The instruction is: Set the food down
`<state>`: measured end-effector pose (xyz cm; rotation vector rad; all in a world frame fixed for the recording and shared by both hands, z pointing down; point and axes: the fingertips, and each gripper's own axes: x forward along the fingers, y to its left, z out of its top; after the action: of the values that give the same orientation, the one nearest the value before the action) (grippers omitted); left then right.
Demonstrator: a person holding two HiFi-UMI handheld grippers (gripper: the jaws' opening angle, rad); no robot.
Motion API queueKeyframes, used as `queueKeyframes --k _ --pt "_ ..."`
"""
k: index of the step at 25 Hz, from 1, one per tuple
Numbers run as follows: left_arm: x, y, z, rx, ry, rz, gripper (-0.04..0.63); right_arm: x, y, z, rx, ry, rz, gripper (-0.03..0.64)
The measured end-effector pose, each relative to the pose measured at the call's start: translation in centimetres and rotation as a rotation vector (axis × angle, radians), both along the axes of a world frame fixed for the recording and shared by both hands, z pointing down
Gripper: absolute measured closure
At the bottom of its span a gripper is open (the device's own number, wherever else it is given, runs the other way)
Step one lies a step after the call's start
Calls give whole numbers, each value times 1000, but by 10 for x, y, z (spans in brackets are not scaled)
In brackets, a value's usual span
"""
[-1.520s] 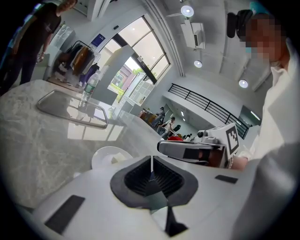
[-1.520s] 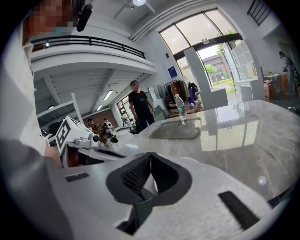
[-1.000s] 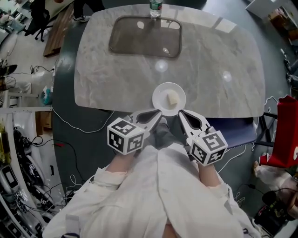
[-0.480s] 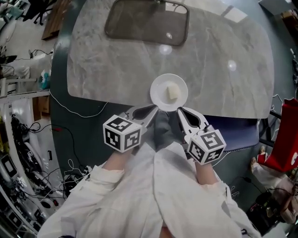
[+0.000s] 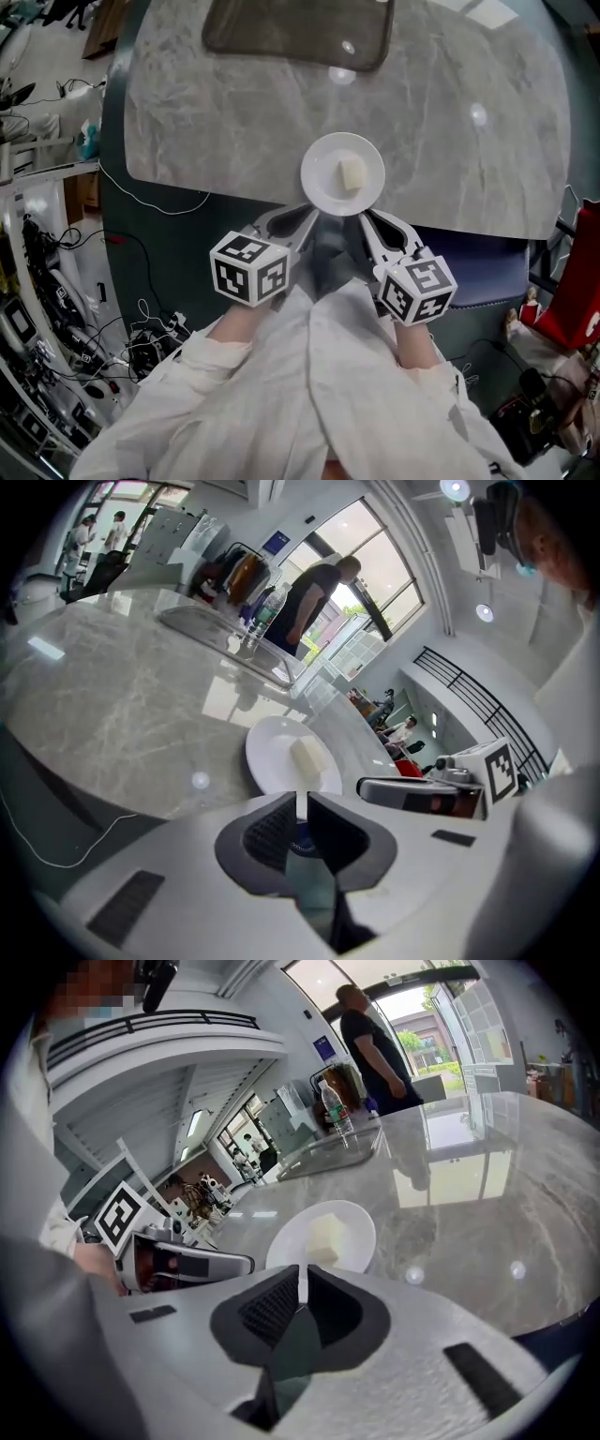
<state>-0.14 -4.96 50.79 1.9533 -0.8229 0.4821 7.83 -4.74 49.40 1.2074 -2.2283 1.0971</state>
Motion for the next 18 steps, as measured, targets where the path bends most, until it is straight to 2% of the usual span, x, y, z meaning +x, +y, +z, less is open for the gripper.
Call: queueKeyframes --k 7,8,10,15,16,18 --pt "-10 -3 15 -35 -37 -57 565 12 -1 16 -51 11 41 612" --pt "-11 -5 16 -37 -38 -66 555 14 -2 18 -59 7 50 611" --pt "-12 -7 17 -42 -37 -74 484 17 -4 21 -68 6 71 611" --pt "-9 -9 20 -63 -33 -74 476 26 -9 23 -61 17 117 609" --pt "-9 -10 22 -67 -33 -77 476 27 -9 24 -63 16 121 604" --pt "-10 -11 24 -71 -35 -82 474 27 -9 26 -72 14 124 538"
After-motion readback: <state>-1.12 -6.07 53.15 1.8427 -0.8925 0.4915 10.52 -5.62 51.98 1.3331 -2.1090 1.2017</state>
